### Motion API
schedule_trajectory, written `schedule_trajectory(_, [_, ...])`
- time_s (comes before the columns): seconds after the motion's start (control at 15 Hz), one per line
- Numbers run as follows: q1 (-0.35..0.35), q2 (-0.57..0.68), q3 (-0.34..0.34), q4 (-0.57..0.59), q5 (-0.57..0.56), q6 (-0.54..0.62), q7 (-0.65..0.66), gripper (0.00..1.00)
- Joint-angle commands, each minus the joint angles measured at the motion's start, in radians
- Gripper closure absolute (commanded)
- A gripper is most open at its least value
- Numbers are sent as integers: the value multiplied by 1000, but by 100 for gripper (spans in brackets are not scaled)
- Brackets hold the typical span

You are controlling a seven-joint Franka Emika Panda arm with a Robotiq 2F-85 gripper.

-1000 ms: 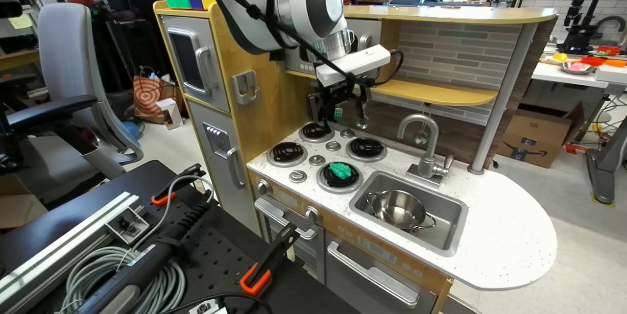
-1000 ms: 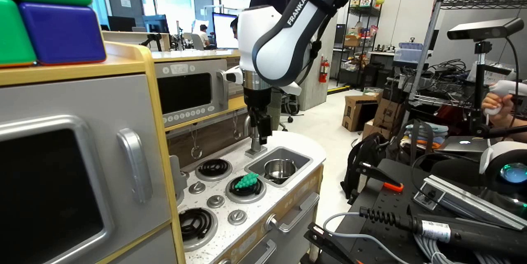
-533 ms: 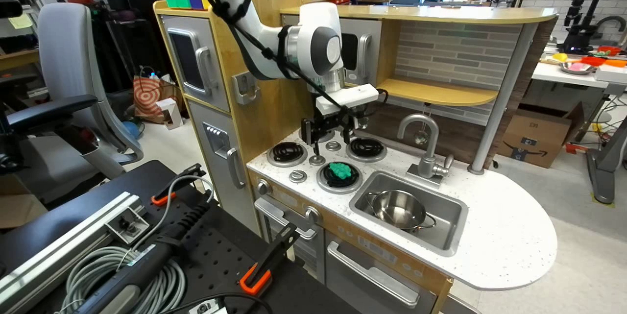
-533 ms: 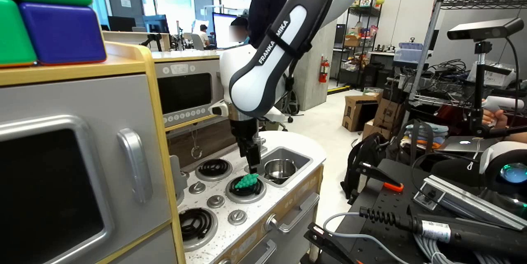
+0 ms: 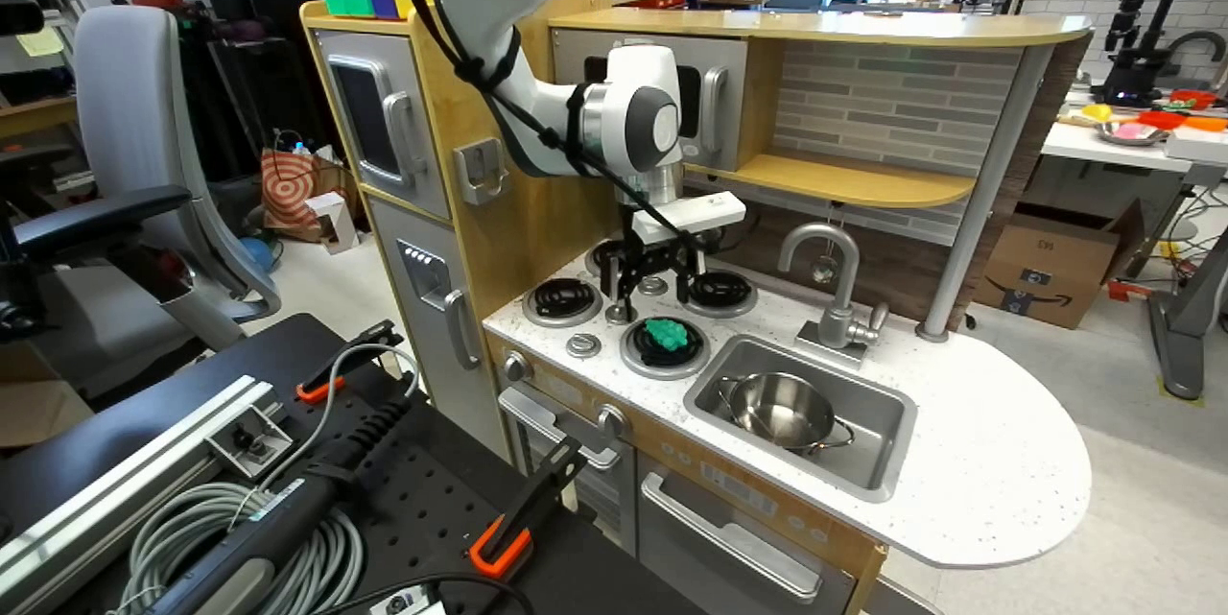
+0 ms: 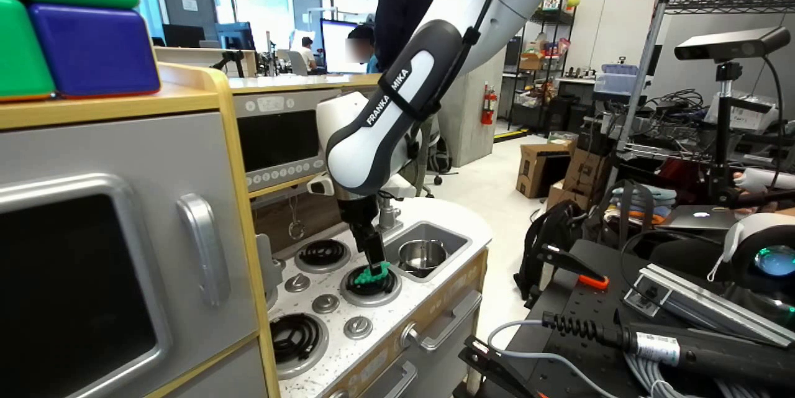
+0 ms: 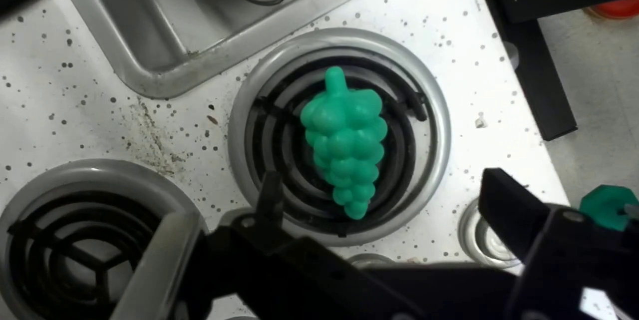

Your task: Take the blue toy from the stove and put it in the pot

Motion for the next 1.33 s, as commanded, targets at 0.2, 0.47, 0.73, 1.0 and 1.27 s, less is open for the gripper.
schedule_trajectory(0.2, [66,156,-35,182,10,-50,-3,8])
schedule_trajectory(0.47, [61,143,-44,131,3,9,3,39])
schedule_trajectory(0.73, [52,63,-45,20,-7,88,14,65])
schedule_trajectory(1.0, [48,-6,-73,-90,-22,232,56,91])
schedule_trajectory(1.27, [45,-78,-126,-199,-35,367,129,94])
